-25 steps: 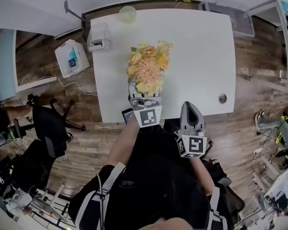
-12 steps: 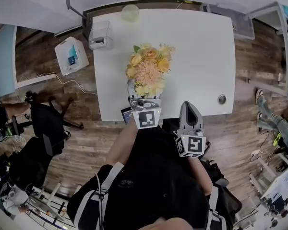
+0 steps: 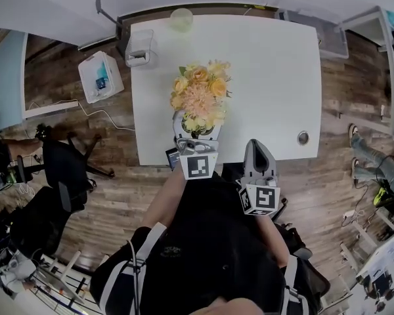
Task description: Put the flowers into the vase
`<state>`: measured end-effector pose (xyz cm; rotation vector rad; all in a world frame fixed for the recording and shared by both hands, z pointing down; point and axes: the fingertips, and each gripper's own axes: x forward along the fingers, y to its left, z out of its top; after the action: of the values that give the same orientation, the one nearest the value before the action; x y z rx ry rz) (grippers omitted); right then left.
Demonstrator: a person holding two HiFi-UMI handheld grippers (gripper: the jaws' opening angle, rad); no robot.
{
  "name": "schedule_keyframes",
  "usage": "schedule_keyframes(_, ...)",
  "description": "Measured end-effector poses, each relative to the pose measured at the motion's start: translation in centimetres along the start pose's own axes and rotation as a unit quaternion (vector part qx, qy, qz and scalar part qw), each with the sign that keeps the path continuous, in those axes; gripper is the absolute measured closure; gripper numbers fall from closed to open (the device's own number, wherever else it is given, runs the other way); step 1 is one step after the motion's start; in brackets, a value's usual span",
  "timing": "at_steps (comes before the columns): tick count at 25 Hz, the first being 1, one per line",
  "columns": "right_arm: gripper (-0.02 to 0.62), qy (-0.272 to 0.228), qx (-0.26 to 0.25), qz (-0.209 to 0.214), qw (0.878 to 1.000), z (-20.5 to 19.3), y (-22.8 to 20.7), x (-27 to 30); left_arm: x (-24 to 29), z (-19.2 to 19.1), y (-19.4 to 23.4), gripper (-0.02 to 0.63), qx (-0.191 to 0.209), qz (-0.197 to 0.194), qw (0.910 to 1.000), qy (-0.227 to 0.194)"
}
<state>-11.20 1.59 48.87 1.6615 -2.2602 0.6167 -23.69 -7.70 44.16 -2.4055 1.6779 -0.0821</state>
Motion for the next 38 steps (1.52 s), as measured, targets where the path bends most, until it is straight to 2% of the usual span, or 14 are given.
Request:
schedule_keyframes(12,0.580,-0.018,0.003,0.012,1.000,0.8,0.4,-0.4,-3.4,-1.1,0.0,0.270,-0.010,-0.002,0.9984,0.055)
schedule_keyframes(20,0.579,-0.035,0.009,0.011,0.999,1.5,0.0,-0.9,-9.6,-1.8,-0.9,0.270,-0.020,0.000,0.9932,0.115)
schedule_keyframes(25,0.580,-0.038,0.005,0.002,0.999,1.7,-0.1,-1.8,-9.9,-0.5,-0.6,0.270,-0.045,-0.014,0.9952,0.086)
schedule_keyframes(28,0.579,-0.038,0.001,-0.023,0.999,1.6,-0.7,-3.5,-9.3,0.3,-0.9,0.272,-0.053,-0.043,0.9952,0.070)
schedule_keyframes(31,0.580,-0.036,-0.009,-0.060,0.998,1.4,-2.1,-5.9,-9.2,1.0,-2.9,0.278,-0.064,-0.083,0.9926,0.062)
schedule_keyframes(32,0.580,-0.037,-0.010,-0.069,0.997,1.4,-2.6,-6.8,-9.3,1.2,-4.0,0.303,-0.069,-0.097,0.9909,0.063)
schedule_keyframes(34,0.580,-0.040,-0.011,-0.082,0.996,1.3,-3.5,-8.1,-9.4,1.7,-6.2,0.414,-0.071,-0.117,0.9883,0.067)
schedule_keyframes(37,0.580,-0.047,-0.010,-0.078,0.996,1.1,-4.1,-9.3,-9.7,3.0,-8.5,0.574,-0.062,-0.116,0.9893,0.064)
schedule_keyframes(38,0.580,-0.050,-0.010,-0.073,0.996,1.1,-4.0,-9.5,-9.9,3.7,-9.0,0.586,-0.060,-0.114,0.9898,0.059)
